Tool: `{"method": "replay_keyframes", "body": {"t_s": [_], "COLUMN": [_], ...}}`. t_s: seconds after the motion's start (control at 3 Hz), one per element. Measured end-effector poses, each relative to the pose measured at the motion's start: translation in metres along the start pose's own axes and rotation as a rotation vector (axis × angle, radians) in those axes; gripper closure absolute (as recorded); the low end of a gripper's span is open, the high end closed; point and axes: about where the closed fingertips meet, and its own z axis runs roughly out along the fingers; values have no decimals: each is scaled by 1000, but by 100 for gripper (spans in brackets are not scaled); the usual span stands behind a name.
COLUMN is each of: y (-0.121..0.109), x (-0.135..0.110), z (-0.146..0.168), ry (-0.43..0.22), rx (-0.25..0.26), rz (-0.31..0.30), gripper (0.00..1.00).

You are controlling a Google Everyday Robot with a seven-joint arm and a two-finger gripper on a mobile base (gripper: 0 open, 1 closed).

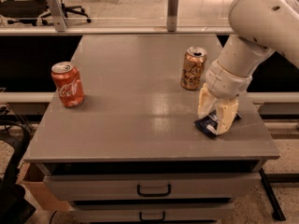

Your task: Move rxbar blueberry near coke can

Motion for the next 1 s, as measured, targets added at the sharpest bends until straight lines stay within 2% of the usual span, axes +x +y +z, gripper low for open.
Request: {"method": "replay_keyframes", "body": {"t_s": [0.33,0.67,1.0], "y": [-1,-1,-12], "x": [-1,-1,-13], "z": [-6,-6,-27], "ry": [0,0,76], "rx": [0,0,-9], "rz": [0,0,-14], "gripper": [100,100,100]}}
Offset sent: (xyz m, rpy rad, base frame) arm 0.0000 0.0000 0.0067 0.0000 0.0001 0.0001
